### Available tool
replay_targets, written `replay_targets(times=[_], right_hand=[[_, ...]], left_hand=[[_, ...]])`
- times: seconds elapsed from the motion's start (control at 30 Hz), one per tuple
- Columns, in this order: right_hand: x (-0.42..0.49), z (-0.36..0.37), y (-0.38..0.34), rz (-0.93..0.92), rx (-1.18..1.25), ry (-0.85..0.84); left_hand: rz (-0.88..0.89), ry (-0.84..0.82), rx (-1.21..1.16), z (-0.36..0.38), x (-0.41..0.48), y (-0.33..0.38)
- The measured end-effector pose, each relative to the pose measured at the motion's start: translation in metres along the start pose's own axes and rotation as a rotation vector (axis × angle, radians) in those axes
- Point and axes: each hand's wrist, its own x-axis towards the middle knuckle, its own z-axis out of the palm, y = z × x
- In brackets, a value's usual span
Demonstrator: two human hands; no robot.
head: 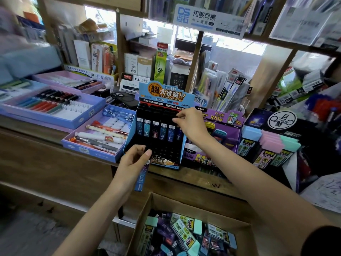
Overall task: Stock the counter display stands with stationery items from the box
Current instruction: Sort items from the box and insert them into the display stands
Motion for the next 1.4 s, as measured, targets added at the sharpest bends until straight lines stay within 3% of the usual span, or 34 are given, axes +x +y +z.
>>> replay_targets(times=[0.13,0.27,0.43,0.6,0.67,0.77,0.83,0.9,0.97,1.23,1.4], right_hand=[[-0.002,-0.005,-0.001,0.02,-0.051,0.016],[-0.027,-0.017,-0.009,-0.059,0.08,0.068],[-0.067,-0.02,-0.02,-0.007,0.334,-0.242],[-0.074,-0.025,-0.019,0.12,0.556,-0.206],[-0.067,-0.035,-0.016,0.129,0.572,-0.174],[-0.048,-0.054,-0.012,0.105,0.55,-0.037],[-0.034,-0.063,-0.007,0.098,0.502,0.053],[-0.023,-0.064,-0.002,0.094,0.438,0.089],[-0.016,-0.057,0.002,0.086,0.36,0.08],[-0.015,-0.029,0.014,-0.039,0.117,0.076],[-0.012,-0.027,0.012,-0.082,0.09,0.05]], left_hand=[[-0.017,-0.013,-0.125,0.005,0.001,0.009],[-0.061,-0.018,-0.35,0.014,0.005,0.019],[-0.099,-0.034,-0.414,0.028,0.008,0.031],[-0.07,-0.06,-0.396,0.044,0.01,0.04],[-0.02,-0.048,-0.232,0.044,0.014,0.04],[0.207,0.004,0.35,0.029,0.025,0.038],[0.348,-0.069,0.781,0.015,0.031,0.031],[0.353,-0.163,1.018,0.006,0.034,0.021],[0.315,-0.204,1.094,0.0,0.036,0.01],[0.294,-0.158,1.029,-0.007,0.035,-0.006],[0.288,-0.158,1.021,-0.007,0.035,-0.006]])
